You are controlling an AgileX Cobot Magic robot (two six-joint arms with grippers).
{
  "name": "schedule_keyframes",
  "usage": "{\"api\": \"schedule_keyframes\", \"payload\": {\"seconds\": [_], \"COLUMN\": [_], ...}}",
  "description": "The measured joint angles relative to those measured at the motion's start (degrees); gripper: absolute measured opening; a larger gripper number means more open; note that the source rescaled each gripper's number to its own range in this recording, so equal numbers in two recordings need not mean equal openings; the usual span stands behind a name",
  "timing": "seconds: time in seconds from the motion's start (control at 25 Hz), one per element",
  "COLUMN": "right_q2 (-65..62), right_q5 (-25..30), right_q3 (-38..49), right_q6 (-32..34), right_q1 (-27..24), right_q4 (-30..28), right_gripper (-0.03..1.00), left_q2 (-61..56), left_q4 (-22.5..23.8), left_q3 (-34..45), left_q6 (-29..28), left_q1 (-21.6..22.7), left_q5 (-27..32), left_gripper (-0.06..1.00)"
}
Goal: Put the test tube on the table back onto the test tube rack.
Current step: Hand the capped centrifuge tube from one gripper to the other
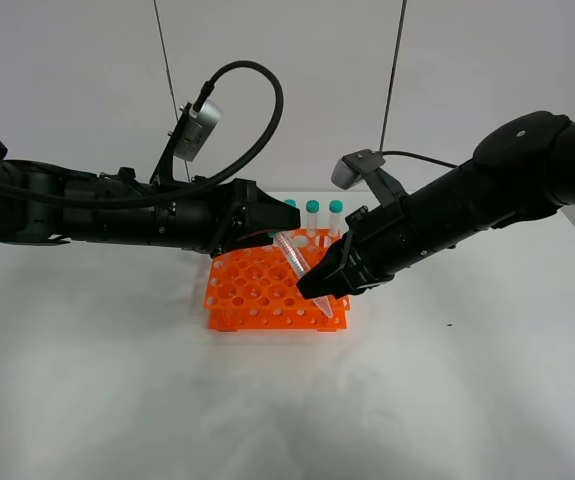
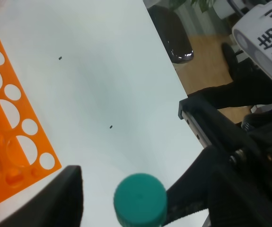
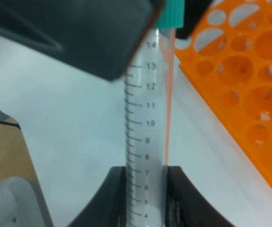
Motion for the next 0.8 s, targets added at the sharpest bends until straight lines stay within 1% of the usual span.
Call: {"api": "schedule_keyframes", "payload": {"seconds": [0.16, 0.56, 0.6, 0.68, 0.76, 0.8], "right_q2": [0.00, 0.00, 0.00, 0.00, 0.00, 0.00], "right_q5": [-0.81, -0.08, 0.03, 0.37, 0.36, 0.31], "right_q3": [0.00, 0.00, 0.00, 0.00, 0.00, 0.00], "right_q6": [0.55, 0.02, -0.14, -0.29, -0.33, -0.33], "right_q1": [0.00, 0.00, 0.00, 0.00, 0.00, 0.00], "right_q4": [-0.16, 1.04, 1.03, 1.03, 1.03, 1.04], "right_gripper": [0.02, 0.02, 0.02, 0.02, 0.02, 0.02], "left_q2": [0.00, 0.00, 0.00, 0.00, 0.00, 0.00], "left_q4": [0.00, 0.00, 0.00, 0.00, 0.00, 0.00], "left_q3": [0.00, 0.00, 0.00, 0.00, 0.00, 0.00], "left_q6": [0.00, 0.00, 0.00, 0.00, 0.00, 0.00], "left_q1": [0.00, 0.00, 0.00, 0.00, 0.00, 0.00], "left_q5": [0.00, 0.00, 0.00, 0.00, 0.00, 0.00], "left_gripper": [0.74, 0.69, 0.64, 0.49, 0.28, 0.16]}}
